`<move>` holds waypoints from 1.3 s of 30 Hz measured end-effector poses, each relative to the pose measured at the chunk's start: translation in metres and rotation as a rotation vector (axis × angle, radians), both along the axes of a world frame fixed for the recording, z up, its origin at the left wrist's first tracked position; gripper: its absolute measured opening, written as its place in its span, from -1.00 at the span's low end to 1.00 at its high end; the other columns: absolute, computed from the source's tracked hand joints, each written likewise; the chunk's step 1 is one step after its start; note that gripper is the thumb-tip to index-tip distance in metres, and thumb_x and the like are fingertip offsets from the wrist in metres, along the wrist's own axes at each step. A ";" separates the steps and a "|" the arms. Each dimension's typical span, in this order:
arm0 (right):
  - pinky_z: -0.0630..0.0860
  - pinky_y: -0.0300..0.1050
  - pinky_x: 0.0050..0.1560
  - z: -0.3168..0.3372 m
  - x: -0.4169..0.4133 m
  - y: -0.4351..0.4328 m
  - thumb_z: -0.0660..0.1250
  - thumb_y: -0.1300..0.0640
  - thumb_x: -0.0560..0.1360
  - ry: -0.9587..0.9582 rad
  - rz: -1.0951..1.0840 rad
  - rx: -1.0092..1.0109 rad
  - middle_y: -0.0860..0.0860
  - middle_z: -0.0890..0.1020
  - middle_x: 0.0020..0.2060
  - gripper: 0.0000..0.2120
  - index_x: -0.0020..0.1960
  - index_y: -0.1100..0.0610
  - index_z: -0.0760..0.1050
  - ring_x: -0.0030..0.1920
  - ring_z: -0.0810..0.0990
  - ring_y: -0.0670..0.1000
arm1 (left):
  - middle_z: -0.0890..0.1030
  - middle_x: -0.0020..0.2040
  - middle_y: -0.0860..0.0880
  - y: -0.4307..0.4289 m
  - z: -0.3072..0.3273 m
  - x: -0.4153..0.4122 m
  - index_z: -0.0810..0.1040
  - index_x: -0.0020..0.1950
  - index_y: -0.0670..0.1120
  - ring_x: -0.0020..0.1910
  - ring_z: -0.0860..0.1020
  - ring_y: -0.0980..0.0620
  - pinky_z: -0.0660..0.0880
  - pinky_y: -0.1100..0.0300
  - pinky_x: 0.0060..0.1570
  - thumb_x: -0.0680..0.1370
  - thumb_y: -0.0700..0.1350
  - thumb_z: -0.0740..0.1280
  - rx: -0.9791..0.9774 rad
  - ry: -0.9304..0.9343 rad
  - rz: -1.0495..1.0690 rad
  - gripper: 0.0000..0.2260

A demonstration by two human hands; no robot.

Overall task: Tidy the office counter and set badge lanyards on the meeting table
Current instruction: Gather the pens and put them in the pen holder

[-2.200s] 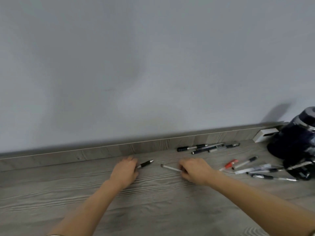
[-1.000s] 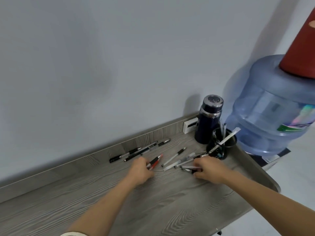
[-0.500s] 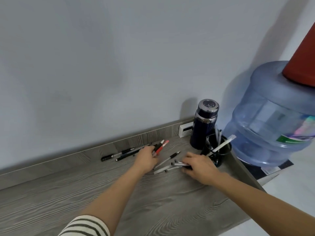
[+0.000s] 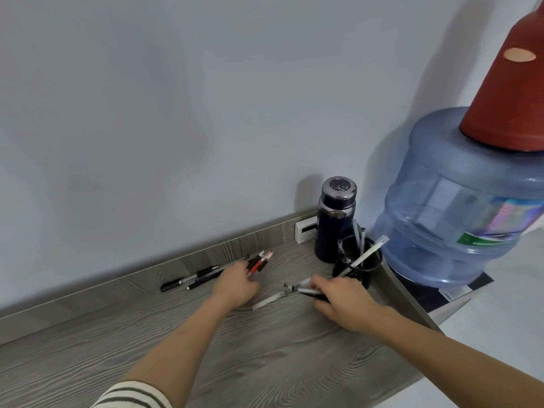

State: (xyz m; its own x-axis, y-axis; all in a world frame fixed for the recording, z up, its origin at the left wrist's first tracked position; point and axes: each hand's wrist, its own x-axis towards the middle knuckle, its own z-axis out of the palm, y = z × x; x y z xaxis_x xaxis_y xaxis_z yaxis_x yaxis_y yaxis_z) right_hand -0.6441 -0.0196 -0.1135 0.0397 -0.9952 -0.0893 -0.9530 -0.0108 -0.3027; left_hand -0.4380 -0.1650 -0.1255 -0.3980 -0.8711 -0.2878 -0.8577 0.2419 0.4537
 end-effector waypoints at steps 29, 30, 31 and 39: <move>0.48 -0.08 -0.31 0.061 -0.082 0.006 0.39 -0.18 0.43 -0.108 -0.642 -0.158 -0.03 0.51 -0.48 -0.58 -0.40 0.10 0.44 -0.35 0.56 0.04 | 0.47 -0.48 -0.08 0.053 0.112 -0.089 0.47 -0.22 -0.24 -0.57 0.48 -0.02 0.47 0.18 -0.52 0.60 -0.14 0.28 0.072 0.850 0.092 -0.76; 0.50 -0.10 -0.28 0.062 -0.081 0.008 0.37 -0.25 0.42 -0.107 -0.629 -0.167 -0.07 0.56 -0.41 -0.63 -0.32 0.05 0.53 -0.30 0.57 0.00 | 0.50 -0.45 -0.11 0.055 0.114 -0.096 0.48 -0.22 -0.25 -0.57 0.50 -0.04 0.48 0.18 -0.52 0.58 -0.16 0.31 0.099 0.870 0.119 -0.78; 0.50 -0.12 -0.28 0.064 -0.081 0.011 0.34 -0.31 0.41 -0.114 -0.616 -0.187 -0.11 0.59 -0.33 -0.65 -0.22 -0.02 0.58 -0.24 0.58 -0.04 | 0.51 -0.43 -0.12 0.056 0.115 -0.103 0.49 -0.23 -0.24 -0.56 0.51 -0.04 0.49 0.19 -0.52 0.57 -0.17 0.33 0.117 0.881 0.141 -0.79; 0.59 -0.02 -0.10 0.057 -0.101 0.029 0.23 -0.49 0.33 -0.459 -0.697 -0.405 -0.12 0.66 -0.27 -0.49 -0.09 -0.10 0.65 -0.19 0.61 -0.12 | 0.61 -0.34 -0.08 0.071 0.115 -0.151 0.59 -0.17 -0.18 -0.50 0.60 0.05 0.55 0.23 -0.47 0.52 -0.20 0.38 0.207 0.918 0.168 -0.92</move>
State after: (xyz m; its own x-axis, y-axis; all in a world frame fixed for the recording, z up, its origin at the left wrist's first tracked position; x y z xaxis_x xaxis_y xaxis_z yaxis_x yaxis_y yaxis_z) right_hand -0.7452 0.0096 -0.0563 -0.6343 -0.7590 0.1467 -0.5713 0.3324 -0.7504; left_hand -0.5890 -0.0938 -0.0108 -0.4195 -0.9042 -0.0802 -0.1618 -0.0125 0.9868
